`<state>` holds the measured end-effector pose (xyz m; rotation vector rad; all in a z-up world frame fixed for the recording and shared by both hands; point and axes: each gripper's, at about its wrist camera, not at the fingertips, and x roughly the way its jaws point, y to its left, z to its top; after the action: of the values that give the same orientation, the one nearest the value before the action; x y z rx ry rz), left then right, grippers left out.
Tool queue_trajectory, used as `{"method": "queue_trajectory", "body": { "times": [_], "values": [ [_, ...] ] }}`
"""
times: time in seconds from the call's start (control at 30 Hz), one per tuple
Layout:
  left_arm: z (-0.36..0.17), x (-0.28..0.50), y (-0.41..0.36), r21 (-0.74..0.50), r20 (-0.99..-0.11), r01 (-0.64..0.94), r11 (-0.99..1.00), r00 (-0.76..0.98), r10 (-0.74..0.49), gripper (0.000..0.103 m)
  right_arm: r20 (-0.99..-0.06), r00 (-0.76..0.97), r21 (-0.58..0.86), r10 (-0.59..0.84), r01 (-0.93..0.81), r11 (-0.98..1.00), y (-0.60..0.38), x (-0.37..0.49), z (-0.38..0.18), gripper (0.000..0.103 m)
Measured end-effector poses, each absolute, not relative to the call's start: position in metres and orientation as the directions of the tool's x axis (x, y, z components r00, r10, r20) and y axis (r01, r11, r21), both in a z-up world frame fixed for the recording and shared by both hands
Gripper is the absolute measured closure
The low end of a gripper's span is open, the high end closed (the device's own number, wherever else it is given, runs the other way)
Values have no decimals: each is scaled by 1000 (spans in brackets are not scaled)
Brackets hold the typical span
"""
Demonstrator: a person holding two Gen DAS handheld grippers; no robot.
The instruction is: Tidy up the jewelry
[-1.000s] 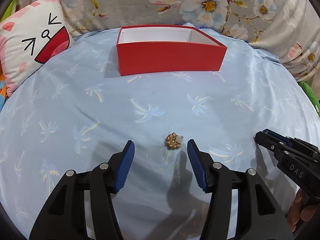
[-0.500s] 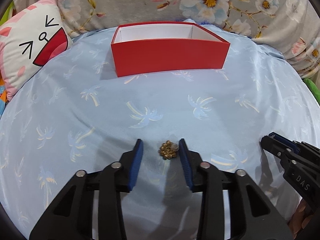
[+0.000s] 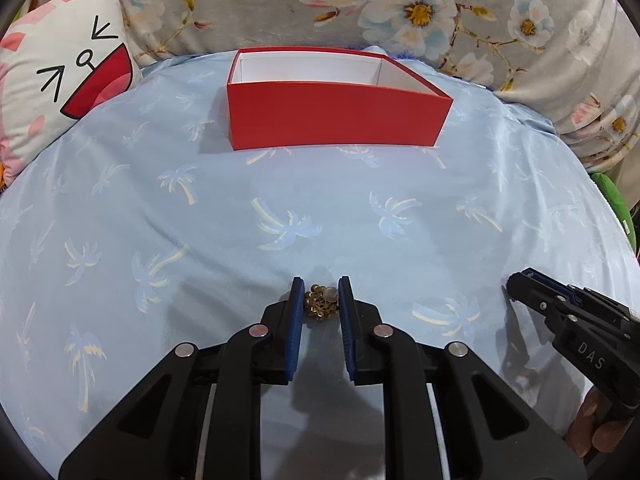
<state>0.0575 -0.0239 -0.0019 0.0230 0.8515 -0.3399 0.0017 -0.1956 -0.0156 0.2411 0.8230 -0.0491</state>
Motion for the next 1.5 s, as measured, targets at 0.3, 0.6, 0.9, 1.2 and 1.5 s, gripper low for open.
{"method": "queue_trajectory", "body": {
  "times": [0.3, 0.6, 0.9, 1.2, 1.5],
  "values": [
    [13, 50, 0, -169, -722, 278, 945, 617, -311, 86, -705, 702, 212, 97, 78, 974, -182, -5, -3, 86],
    [39, 58, 5, -139, -712, 256, 957, 645, -276, 86, -666, 736, 221, 118, 44, 974, -179, 1, 22, 86],
    [62, 88, 1, -103, -711, 246, 964, 660, -244, 86, -622, 772, 224, 135, 10, 974, -178, 36, 52, 86],
    [81, 124, -5, -63, -690, 236, 970, 692, -213, 86, -590, 794, 216, 145, -18, 976, -180, 74, 79, 86],
    [92, 157, -13, -41, -679, 230, 972, 708, -195, 86, -586, 793, 231, 163, -29, 973, -185, 111, 86, 86]
  ]
}}
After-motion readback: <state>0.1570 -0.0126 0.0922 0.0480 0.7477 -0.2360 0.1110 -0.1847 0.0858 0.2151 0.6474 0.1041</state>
